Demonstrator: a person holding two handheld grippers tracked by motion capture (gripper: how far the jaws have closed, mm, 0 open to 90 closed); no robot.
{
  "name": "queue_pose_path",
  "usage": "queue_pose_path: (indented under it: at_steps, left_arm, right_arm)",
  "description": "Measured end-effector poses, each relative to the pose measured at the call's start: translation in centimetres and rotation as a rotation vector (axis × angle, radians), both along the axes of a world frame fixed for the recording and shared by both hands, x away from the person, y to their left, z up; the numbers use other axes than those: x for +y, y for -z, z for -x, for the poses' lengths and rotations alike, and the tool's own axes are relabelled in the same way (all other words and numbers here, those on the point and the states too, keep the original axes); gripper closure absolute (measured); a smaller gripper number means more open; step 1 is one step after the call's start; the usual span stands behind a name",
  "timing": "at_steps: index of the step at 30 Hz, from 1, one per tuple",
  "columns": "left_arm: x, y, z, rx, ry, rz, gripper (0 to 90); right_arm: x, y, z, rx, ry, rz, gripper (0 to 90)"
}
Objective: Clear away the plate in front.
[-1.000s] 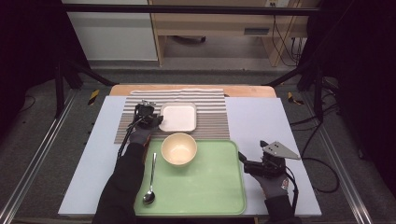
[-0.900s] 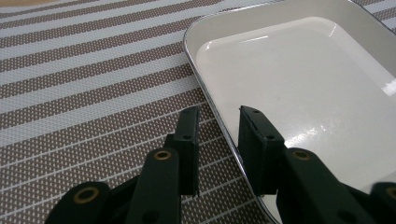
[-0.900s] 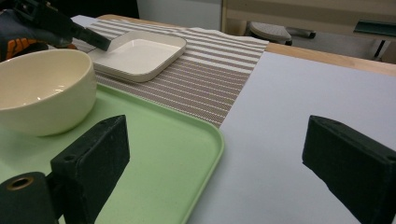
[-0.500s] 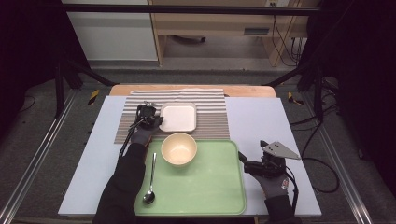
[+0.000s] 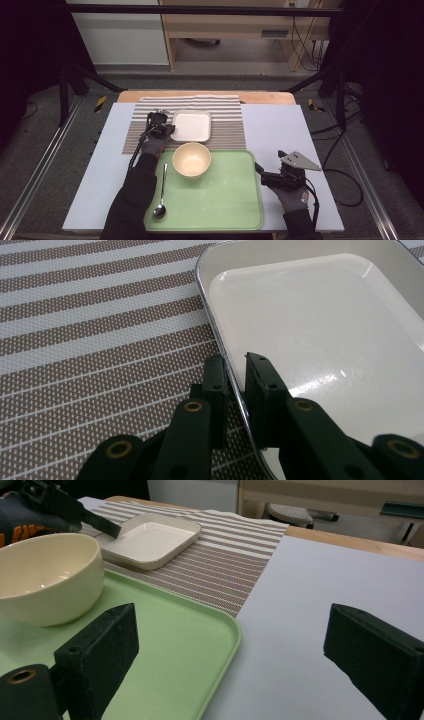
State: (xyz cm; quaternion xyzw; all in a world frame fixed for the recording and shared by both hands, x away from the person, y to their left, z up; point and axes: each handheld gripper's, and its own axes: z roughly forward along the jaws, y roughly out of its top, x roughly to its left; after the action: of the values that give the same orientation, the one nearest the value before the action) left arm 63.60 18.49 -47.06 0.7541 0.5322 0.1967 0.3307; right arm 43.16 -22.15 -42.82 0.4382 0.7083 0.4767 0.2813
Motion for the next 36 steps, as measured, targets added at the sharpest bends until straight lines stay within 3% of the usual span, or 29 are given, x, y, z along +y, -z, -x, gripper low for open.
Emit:
queue_pose_path:
  at_steps: [4, 9, 20, 25, 30, 36]
  left_arm:
    - [-0.2, -0.1, 0.0, 0.0, -0.011, -0.001, 80.7]
    - [-0.4, -0.2, 0.2, -0.035, -0.029, -0.008, 83.3]
    - [0.1, -1.8, 0.8, -0.07, -0.027, 0.087, 87.4]
    - [0.0, -2.4, 1.2, -0.095, -0.018, 0.082, 88.1]
    - [-0.2, -3.4, 1.7, -0.159, -0.024, 0.067, 88.3]
    - [0.5, -5.3, 2.2, -0.216, -0.053, 0.097, 88.3]
  right_arm:
    - [0.0, 0.0, 0.0, 0.001, -0.001, -0.002, 7.7]
    - [-0.1, 0.0, 0.0, 0.0, -0.001, -0.004, 7.7]
    - [-0.1, 0.0, 0.0, 0.0, 0.0, -0.004, 7.7]
    - [-0.1, 0.0, 0.0, 0.001, 0.002, -0.001, 7.7]
    - [-0.1, -0.1, 0.0, 0.004, 0.001, 0.001, 7.7]
    - [-0.2, -0.1, 0.1, -0.002, 0.004, -0.003, 7.7]
